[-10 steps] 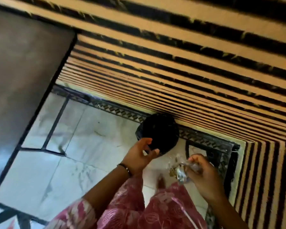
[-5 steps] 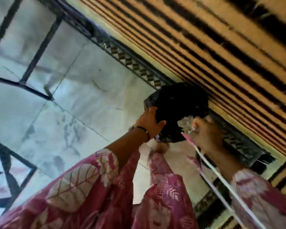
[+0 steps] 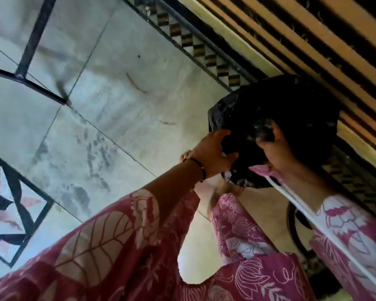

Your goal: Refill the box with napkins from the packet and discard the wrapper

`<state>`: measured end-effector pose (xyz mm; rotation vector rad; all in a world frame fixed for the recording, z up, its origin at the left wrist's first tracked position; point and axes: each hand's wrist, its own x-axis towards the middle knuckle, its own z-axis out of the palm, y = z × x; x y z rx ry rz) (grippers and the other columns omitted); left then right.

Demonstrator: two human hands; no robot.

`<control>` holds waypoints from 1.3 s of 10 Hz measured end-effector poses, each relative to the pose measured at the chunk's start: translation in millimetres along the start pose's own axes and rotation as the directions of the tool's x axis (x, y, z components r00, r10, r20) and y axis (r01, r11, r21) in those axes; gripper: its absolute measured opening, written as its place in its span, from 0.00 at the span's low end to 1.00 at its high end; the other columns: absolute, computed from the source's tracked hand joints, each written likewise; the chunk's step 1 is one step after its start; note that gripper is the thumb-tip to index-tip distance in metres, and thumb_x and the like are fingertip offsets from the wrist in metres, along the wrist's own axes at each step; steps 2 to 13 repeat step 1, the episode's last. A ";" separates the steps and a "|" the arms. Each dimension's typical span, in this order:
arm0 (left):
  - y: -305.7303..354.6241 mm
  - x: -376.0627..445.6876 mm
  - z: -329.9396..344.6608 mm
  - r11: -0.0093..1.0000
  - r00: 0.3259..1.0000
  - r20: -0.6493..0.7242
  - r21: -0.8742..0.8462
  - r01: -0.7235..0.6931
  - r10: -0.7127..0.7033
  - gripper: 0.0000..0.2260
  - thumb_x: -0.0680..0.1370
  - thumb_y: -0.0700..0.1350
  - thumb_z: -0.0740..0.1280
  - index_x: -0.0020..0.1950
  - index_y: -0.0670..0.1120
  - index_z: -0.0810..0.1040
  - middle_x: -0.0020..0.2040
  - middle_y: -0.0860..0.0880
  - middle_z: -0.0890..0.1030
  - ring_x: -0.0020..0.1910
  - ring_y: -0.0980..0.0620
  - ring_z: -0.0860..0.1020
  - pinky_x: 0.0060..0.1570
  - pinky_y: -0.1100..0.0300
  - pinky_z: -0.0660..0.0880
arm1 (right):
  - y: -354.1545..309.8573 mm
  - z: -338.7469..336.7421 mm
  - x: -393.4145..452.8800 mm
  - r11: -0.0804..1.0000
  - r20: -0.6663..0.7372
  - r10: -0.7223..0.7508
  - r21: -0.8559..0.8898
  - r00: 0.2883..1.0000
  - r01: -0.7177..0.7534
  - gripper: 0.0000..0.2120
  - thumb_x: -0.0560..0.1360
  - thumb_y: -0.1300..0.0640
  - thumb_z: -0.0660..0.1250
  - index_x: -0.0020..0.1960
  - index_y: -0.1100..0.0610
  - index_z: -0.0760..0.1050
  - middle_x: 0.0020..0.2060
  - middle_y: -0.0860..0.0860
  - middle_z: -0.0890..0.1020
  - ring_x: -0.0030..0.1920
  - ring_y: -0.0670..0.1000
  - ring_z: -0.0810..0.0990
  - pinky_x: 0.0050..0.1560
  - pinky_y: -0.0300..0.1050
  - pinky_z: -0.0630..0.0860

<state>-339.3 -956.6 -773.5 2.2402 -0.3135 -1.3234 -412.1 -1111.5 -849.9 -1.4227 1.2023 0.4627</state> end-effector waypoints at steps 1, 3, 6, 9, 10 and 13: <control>8.8 -21.0 -6.1 1.000 1.000 -0.003 -0.009 0.021 -0.021 0.27 0.75 0.48 0.67 0.71 0.46 0.62 0.70 0.43 0.67 0.67 0.44 0.67 0.66 0.51 0.65 | -8.2 -12.1 -37.8 0.991 -0.027 0.043 0.126 0.999 -0.039 0.28 0.77 0.65 0.59 0.71 0.42 0.61 0.66 0.48 0.70 0.64 0.50 0.71 0.63 0.51 0.70; 8.8 -21.0 -6.1 1.000 1.000 -0.003 -0.009 0.021 -0.021 0.27 0.75 0.48 0.67 0.71 0.46 0.62 0.70 0.43 0.67 0.67 0.44 0.67 0.66 0.51 0.65 | -8.2 -12.1 -37.8 0.991 -0.027 0.043 0.126 0.999 -0.039 0.28 0.77 0.65 0.59 0.71 0.42 0.61 0.66 0.48 0.70 0.64 0.50 0.71 0.63 0.51 0.70; 8.8 -21.0 -6.1 1.000 1.000 -0.003 -0.009 0.021 -0.021 0.27 0.75 0.48 0.67 0.71 0.46 0.62 0.70 0.43 0.67 0.67 0.44 0.67 0.66 0.51 0.65 | -8.2 -12.1 -37.8 0.991 -0.027 0.043 0.126 0.999 -0.039 0.28 0.77 0.65 0.59 0.71 0.42 0.61 0.66 0.48 0.70 0.64 0.50 0.71 0.63 0.51 0.70; 8.8 -21.0 -6.1 1.000 1.000 -0.003 -0.009 0.021 -0.021 0.27 0.75 0.48 0.67 0.71 0.46 0.62 0.70 0.43 0.67 0.67 0.44 0.67 0.66 0.51 0.65 | -8.2 -12.1 -37.8 0.991 -0.027 0.043 0.126 0.999 -0.039 0.28 0.77 0.65 0.59 0.71 0.42 0.61 0.66 0.48 0.70 0.64 0.50 0.71 0.63 0.51 0.70; 8.8 -21.0 -6.1 1.000 1.000 -0.003 -0.009 0.021 -0.021 0.27 0.75 0.48 0.67 0.71 0.46 0.62 0.70 0.43 0.67 0.67 0.44 0.67 0.66 0.51 0.65 | -8.2 -12.1 -37.8 0.991 -0.027 0.043 0.126 0.999 -0.039 0.28 0.77 0.65 0.59 0.71 0.42 0.61 0.66 0.48 0.70 0.64 0.50 0.71 0.63 0.51 0.70; 8.8 -21.0 -6.1 1.000 1.000 -0.003 -0.009 0.021 -0.021 0.27 0.75 0.48 0.67 0.71 0.46 0.62 0.70 0.43 0.67 0.67 0.44 0.67 0.66 0.51 0.65 | -8.2 -12.1 -37.8 0.991 -0.027 0.043 0.126 0.999 -0.039 0.28 0.77 0.65 0.59 0.71 0.42 0.61 0.66 0.48 0.70 0.64 0.50 0.71 0.63 0.51 0.70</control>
